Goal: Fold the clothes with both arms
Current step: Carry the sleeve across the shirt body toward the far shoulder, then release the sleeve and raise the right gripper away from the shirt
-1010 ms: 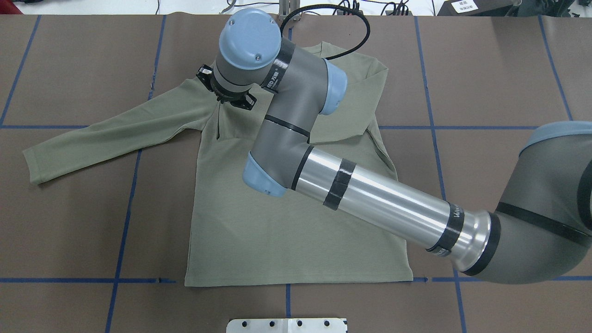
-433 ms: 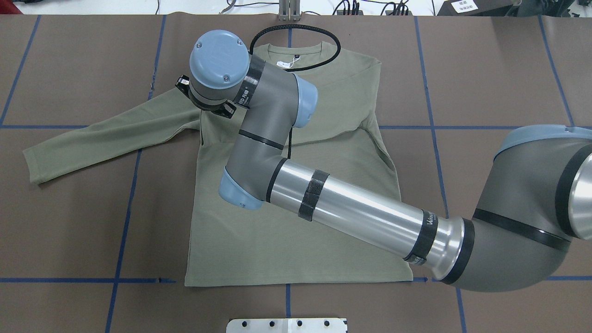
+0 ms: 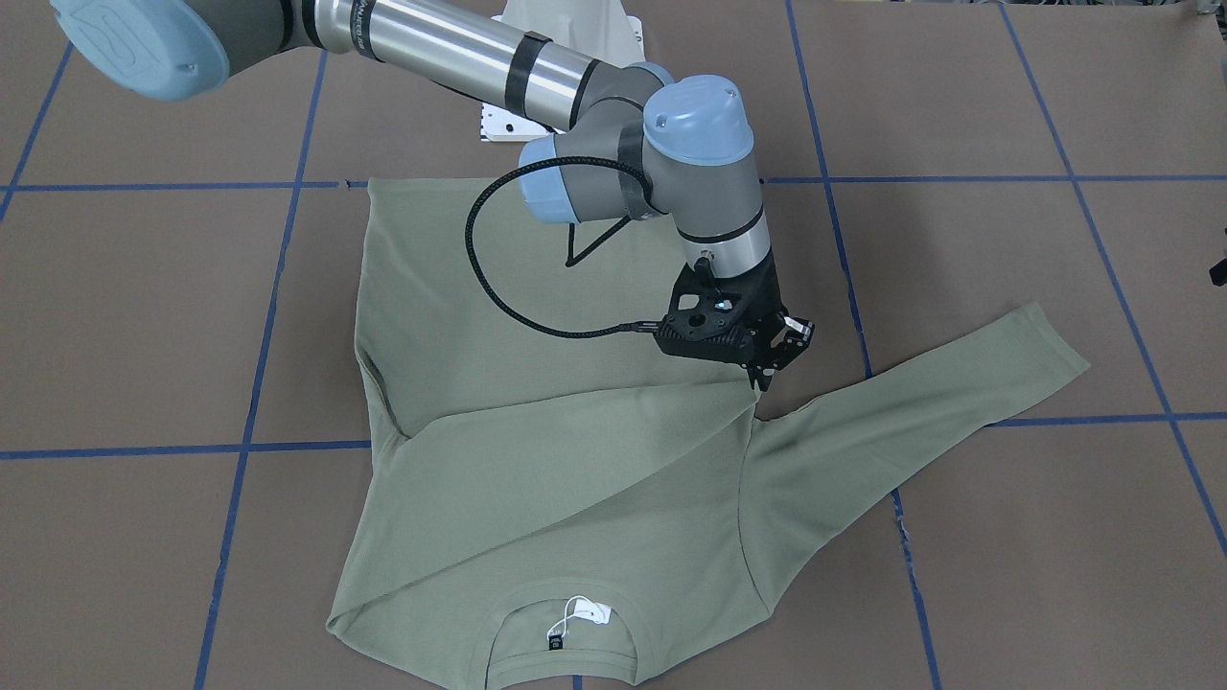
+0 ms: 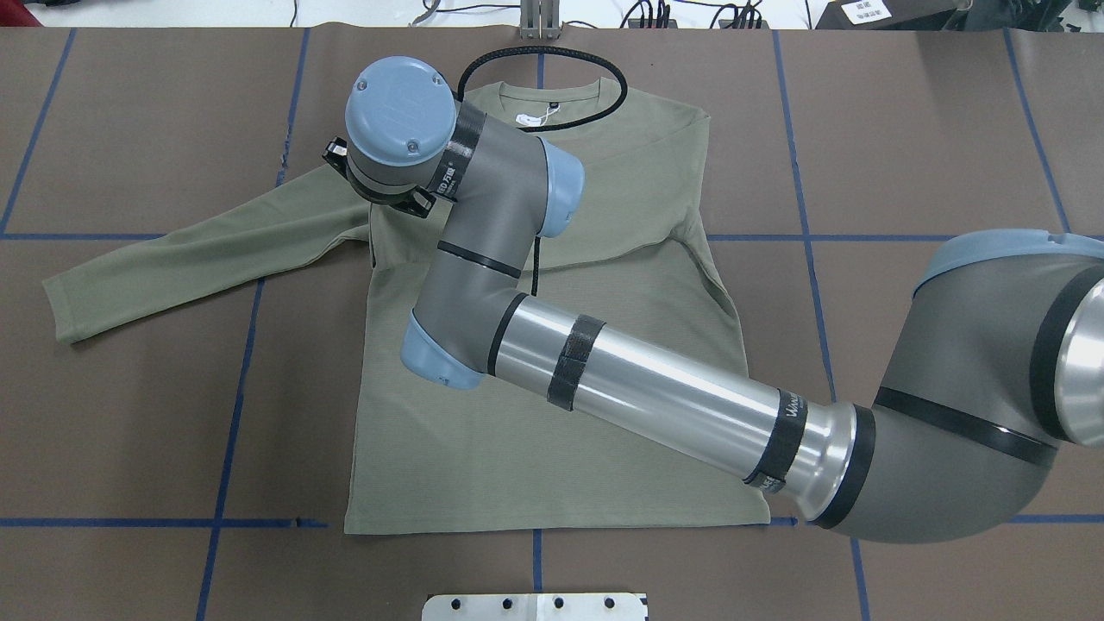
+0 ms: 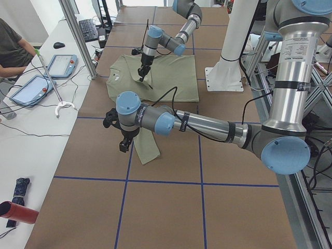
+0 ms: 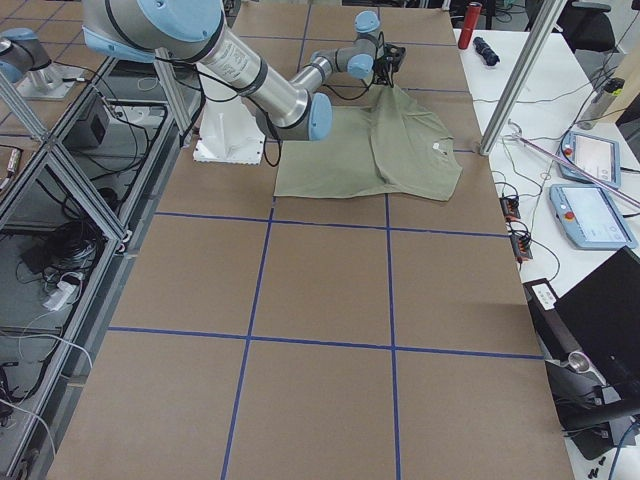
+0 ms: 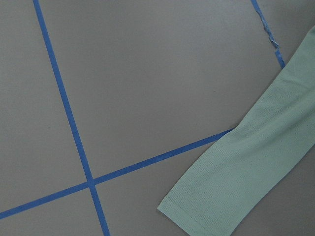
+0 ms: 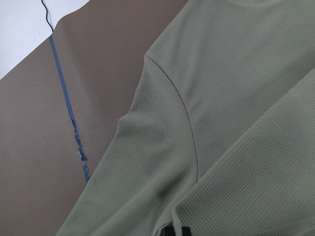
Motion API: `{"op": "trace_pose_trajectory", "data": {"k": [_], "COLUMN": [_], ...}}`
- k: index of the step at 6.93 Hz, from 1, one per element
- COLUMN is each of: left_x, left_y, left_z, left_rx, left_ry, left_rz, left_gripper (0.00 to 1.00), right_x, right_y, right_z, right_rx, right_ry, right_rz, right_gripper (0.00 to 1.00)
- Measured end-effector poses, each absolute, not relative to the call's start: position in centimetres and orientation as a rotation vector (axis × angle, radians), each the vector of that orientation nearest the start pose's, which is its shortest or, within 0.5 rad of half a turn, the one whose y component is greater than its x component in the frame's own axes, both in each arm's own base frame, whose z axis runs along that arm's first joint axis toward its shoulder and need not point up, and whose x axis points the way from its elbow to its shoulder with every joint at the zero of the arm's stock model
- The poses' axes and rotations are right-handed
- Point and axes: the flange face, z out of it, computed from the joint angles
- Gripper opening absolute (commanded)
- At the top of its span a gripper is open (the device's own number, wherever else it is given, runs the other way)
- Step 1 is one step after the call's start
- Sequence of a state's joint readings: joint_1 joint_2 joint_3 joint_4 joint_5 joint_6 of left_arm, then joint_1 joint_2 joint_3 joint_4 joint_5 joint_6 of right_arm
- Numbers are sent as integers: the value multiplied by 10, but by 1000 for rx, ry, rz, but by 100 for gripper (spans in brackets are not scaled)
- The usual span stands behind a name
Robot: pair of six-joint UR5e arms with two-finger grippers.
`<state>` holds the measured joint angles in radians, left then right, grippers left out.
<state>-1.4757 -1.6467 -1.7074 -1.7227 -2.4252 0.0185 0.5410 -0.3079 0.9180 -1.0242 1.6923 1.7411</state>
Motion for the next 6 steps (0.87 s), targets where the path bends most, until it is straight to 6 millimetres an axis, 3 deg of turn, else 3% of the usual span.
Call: {"op": "trace_pose_trajectory", "data": {"k": [1, 4, 6], "left_x": [-7, -7, 12], "left_y": [-535, -534, -539], "left_z": [529, 531, 543], "left_rx": [311, 297, 251], "left_ry": [859, 862, 871], "left_rz": [261, 240, 210], "left_gripper": [100, 100, 100], "right_x": [-674, -677, -658], "right_y": [-548, -548, -545], "right_z": [14, 5, -6], "right_rx": [127, 147, 148], "right_ry": [-1170, -1175, -1218], "right_rz": [571, 579, 580], "right_gripper": [85, 96, 99]}}
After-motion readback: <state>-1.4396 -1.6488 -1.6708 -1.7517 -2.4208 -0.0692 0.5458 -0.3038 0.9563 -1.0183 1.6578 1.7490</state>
